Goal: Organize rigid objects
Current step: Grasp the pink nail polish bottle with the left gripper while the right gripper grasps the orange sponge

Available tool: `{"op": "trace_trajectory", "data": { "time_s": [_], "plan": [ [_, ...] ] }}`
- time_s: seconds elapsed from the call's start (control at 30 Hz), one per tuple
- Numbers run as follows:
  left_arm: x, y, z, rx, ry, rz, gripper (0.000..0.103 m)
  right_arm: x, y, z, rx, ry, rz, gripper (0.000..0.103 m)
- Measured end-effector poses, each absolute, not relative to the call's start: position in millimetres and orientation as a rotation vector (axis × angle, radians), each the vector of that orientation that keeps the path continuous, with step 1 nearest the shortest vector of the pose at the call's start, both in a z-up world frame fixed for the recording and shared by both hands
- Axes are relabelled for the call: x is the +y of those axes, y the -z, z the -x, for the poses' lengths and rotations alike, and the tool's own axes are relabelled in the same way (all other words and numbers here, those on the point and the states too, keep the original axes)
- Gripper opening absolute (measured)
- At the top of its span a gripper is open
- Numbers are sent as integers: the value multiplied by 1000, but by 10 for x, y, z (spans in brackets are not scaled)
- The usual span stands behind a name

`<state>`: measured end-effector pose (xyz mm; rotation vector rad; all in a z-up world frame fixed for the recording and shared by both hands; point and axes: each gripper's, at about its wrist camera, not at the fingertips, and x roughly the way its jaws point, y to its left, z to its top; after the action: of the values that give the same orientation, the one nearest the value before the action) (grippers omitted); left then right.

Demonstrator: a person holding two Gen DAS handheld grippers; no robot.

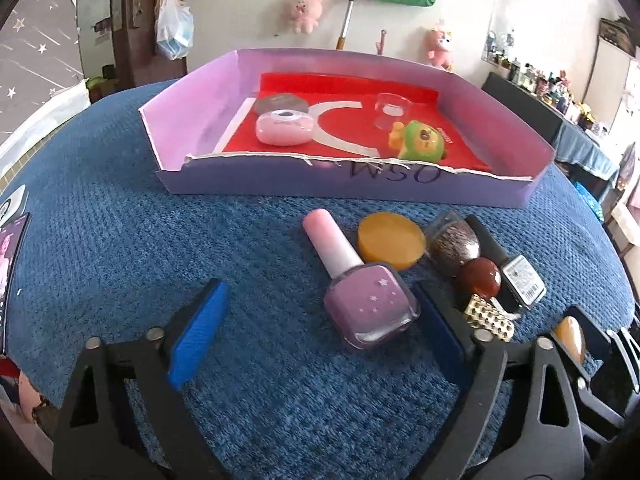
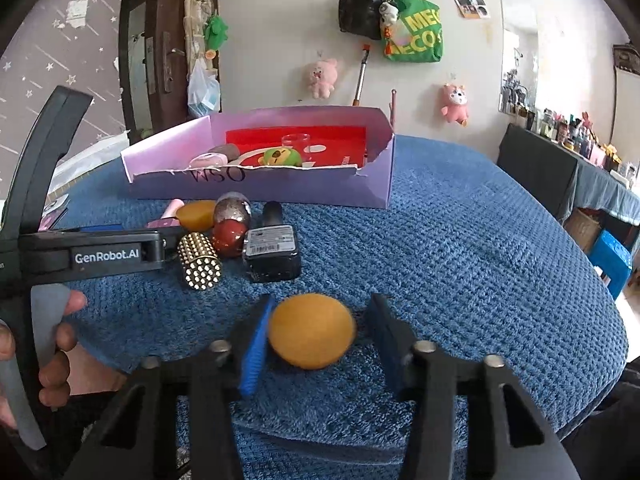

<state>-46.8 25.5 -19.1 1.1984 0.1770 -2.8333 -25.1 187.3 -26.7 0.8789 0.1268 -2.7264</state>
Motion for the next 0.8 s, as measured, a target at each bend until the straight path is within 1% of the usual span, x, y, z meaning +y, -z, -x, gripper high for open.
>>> {"op": "trace_trajectory", "data": {
  "time_s": [0.03,0.07,0.1,0.17,0.2,0.27,0.37,0.43,0.63,0.8],
  "plan": [
    [272,187,449,168,2839,-1193,81,1869,266,244,129,2724,-876,40],
    [297,180,430,154,2851,-1192,71,1862,267,236,136,2725,-873,40],
    [321,173,409,145,2865,-1197,68,1850,271,228,148,2726,-871,40],
    [350,153,385,144,2890,-1206,47,1845,267,221,150,2722,-869,40],
    [358,145,377,149,2907,-1213,41,1842,258,220,145,2714,-869,40],
    [353,131,367,143,2917,-1220,38,1832,235,216,146,2706,-864,39],
    [297,121,349,173,2936,-1232,37,1828,182,206,135,2697,-848,39],
    [250,111,333,205,2942,-1241,37,1828,133,217,113,2686,-841,39],
    [173,77,288,222,2949,-1227,35,1824,-2,299,20,2615,-840,39],
    [119,11,253,231,2961,-1199,34,1752,-122,353,3,2575,-813,39]
  ]
}}
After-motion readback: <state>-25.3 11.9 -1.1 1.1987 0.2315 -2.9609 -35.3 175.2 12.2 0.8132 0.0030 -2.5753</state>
